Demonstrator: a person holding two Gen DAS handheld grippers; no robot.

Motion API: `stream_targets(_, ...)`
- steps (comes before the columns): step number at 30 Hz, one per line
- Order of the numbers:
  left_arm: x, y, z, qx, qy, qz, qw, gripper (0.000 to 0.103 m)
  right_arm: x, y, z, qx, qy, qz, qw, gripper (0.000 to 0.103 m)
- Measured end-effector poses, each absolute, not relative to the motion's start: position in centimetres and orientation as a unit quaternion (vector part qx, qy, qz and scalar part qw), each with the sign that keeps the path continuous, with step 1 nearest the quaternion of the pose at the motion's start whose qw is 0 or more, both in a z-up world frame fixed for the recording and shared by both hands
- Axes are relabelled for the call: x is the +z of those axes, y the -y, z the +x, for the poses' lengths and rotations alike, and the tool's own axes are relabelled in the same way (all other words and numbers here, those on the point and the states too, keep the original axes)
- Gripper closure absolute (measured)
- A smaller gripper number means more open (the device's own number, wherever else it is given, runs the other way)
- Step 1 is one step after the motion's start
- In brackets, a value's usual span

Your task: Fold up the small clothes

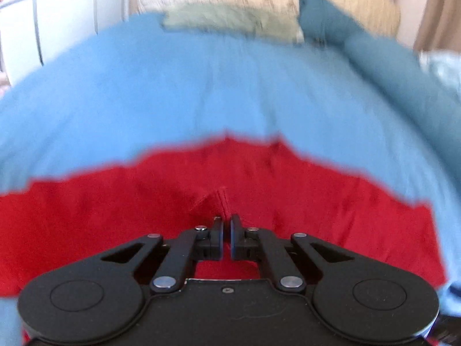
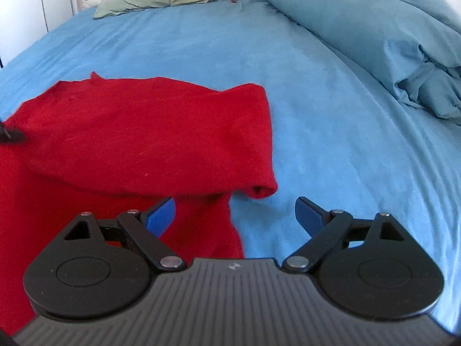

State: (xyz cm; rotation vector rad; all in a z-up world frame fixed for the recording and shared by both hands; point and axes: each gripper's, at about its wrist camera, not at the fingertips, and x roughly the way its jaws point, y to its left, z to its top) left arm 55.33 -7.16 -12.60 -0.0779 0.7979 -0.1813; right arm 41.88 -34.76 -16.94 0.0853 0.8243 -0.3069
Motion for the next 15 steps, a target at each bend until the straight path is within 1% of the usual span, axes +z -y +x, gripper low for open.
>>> stream_targets(2, -10.1, 5.6, 54.8, -0.069, -0.349, -0.037, 0.934, 0.099, -17.3, 34.8, 42.6, -0.14, -0.404, 0.038, 0.903, 0.0)
stream_targets(5, -8.9, 3.0, 53.6, -0.025, -0.321, -0.018, 0.947, 0.099, -17.4, 34.2, 44.0, -0.129, -0.405, 0.015, 0.905, 0.0)
stream_targets(7, -9.8, 1.4, 53.0, 0.001, -0.327, -0.014, 0.945, 0.099, -17.6, 33.8, 44.6, -0.133, -0.399, -0.016, 0.907, 0.0)
stream_targets(9, -11.7, 0.0, 52.7, 0.011, -0.355, -0.029, 0.934, 0.099, -17.8, 33.8, 45.1, -0.155, -0.399, -0.038, 0.903, 0.0)
stream_targets(12, -14.3, -0.7, 52.0, 0.024, -0.371, -0.026, 0.928, 0.099, -18.1, 34.7, 45.5, -0.184, -0.401, -0.044, 0.896, 0.0)
stream_targets(15, -15.7, -1.3, 51.6, 0.03, -0.378, -0.04, 0.924, 0.099, -18.3, 35.8, 44.9, -0.186, -0.398, -0.047, 0.897, 0.0)
